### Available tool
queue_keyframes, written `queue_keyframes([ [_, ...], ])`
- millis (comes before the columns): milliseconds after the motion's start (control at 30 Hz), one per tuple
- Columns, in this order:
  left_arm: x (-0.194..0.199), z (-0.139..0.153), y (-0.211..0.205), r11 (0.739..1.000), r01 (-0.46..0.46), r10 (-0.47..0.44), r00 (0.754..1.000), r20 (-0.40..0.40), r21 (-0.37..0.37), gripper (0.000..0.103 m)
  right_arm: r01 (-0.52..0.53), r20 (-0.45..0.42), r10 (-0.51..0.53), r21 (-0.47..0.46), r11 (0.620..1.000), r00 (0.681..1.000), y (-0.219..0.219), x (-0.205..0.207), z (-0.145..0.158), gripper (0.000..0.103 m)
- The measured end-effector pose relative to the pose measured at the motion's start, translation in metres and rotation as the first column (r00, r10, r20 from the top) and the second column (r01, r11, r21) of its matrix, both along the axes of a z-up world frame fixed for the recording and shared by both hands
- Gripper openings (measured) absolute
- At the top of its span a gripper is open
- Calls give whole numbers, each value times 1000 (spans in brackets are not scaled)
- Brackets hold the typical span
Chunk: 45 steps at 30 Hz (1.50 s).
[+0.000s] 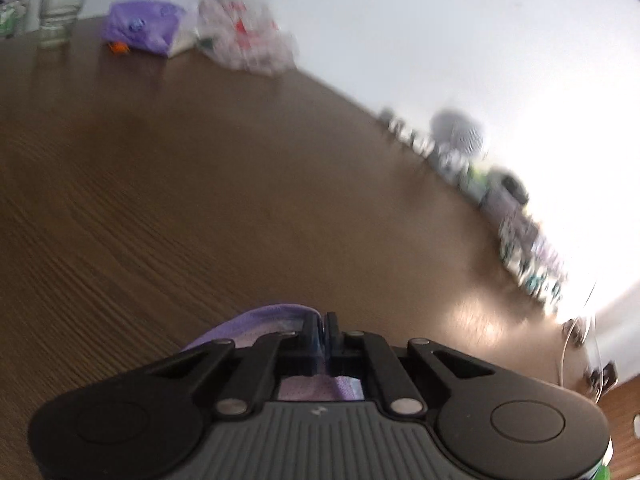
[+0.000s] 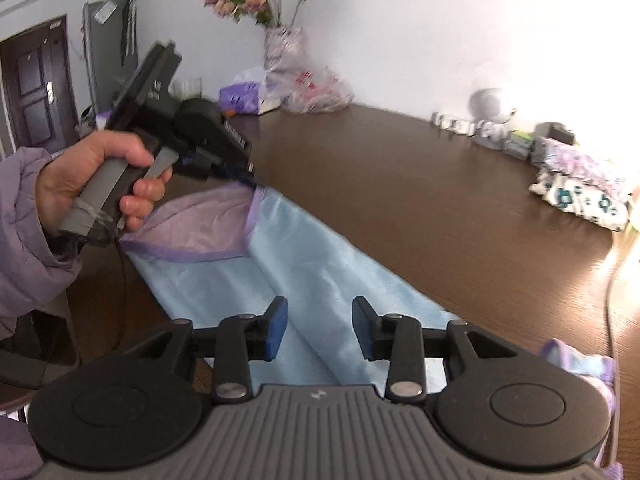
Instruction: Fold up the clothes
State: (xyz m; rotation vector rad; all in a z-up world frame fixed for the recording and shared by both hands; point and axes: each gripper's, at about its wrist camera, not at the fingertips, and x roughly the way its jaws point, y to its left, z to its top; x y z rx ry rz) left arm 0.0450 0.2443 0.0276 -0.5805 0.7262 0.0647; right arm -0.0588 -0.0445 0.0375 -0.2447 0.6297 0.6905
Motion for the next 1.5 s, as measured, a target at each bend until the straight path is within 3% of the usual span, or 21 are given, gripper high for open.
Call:
queue_keyframes([
  [267,-21,-17,21,995,-60,63,998,29,-80,1,-72,42,75,-67,995,996,46,9,-9,36],
  [467,-29,-22,28,996,-80,83,994,65,-49,1,-63,1,64,-82,995,998,68,26,-19,18],
  [567,-33,-26,28,996,-75,80,992,97,-47,0,-53,-2,53,-30,998,999,63,27,-16,3],
  [667,-34,-26,29,994,-94,98,990,101,-48,1,-53,36,53,-2,999,998,59,22,-8,2],
  [833,-35,-27,34,993,-88,97,990,103,-84,2,-91,55,93,-33,995,994,61,17,2,2],
  [933,-35,-27,32,993,-85,94,990,109,-79,4,-106,44,110,-94,990,993,76,20,-4,9],
  [967,-36,-26,31,994,-84,92,989,112,-76,7,-99,57,106,-110,989,993,82,22,-7,25],
  [1033,-37,-26,29,994,-81,89,989,117,-68,8,-93,84,105,-133,987,991,94,23,-13,42],
  [1100,-37,-25,28,995,-82,89,989,120,-65,9,-102,87,113,-123,987,990,101,26,-17,41],
  [1133,-37,-26,29,994,-82,89,989,121,-67,9,-99,82,109,-113,989,991,104,28,-18,40],
  [1267,-37,-26,30,994,-82,92,988,125,-78,9,-72,8,72,-48,996,997,104,41,-24,6],
  [1400,-37,-27,31,993,-82,93,988,126,-85,9,-32,20,32,20,999,999,93,40,-10,3],
  [1500,-37,-27,32,993,-82,93,988,128,-88,9,-62,92,60,19,998,994,90,24,9,3],
])
